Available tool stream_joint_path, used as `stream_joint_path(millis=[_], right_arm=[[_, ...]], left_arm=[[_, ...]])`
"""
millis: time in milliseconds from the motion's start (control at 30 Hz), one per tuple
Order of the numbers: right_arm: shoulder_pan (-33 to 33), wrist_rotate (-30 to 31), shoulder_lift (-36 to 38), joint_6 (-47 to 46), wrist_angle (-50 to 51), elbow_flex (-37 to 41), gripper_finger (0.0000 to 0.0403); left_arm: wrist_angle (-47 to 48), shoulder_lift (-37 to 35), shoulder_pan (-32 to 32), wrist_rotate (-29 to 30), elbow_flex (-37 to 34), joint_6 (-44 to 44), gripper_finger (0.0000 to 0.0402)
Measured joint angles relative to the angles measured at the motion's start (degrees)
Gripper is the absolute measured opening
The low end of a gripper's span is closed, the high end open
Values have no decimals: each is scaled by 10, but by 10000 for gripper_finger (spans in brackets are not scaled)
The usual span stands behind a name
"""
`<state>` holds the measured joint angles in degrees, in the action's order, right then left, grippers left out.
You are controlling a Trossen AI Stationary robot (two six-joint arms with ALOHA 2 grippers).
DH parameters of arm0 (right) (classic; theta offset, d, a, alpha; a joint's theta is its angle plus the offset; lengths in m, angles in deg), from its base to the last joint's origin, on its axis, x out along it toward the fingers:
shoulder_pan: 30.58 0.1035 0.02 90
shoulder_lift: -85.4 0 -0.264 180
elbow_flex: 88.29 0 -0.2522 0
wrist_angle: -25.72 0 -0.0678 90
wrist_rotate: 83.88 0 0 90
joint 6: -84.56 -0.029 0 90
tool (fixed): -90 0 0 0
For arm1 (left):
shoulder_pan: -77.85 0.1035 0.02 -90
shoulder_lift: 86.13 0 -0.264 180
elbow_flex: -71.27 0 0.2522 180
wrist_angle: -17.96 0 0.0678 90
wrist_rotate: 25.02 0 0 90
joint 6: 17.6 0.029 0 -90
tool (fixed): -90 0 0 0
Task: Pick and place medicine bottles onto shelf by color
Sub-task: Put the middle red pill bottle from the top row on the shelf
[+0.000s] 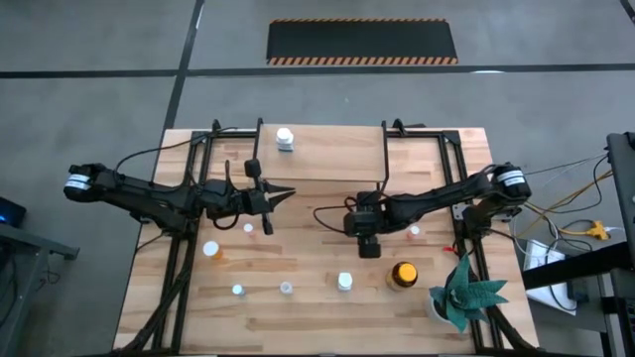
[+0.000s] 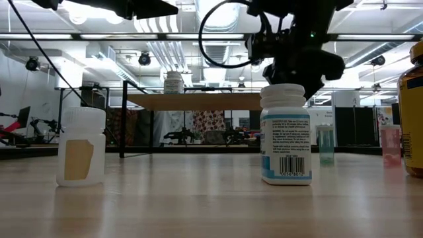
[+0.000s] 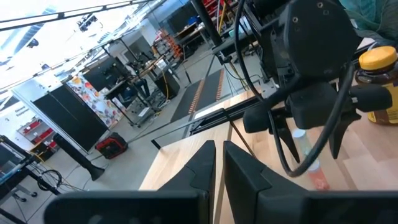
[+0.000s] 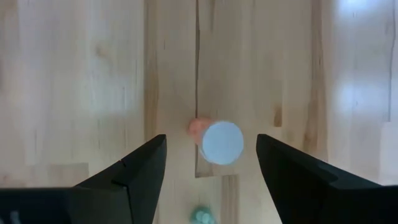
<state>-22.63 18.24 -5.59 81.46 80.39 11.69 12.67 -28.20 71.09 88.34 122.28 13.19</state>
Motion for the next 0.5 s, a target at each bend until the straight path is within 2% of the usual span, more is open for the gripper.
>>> stream_joint_path(millis=[100, 367, 500], right_arm=[[-1, 5, -7, -4, -1, 0, 239], [-1, 15, -28, 1, -8, 1, 280], [-1, 15, -38, 6, -12, 1, 286]], left_arm=[[0, 0, 0, 0, 0, 0, 13], [0, 0, 0, 0, 0, 0, 13], [0, 0, 0, 0, 0, 0, 13]])
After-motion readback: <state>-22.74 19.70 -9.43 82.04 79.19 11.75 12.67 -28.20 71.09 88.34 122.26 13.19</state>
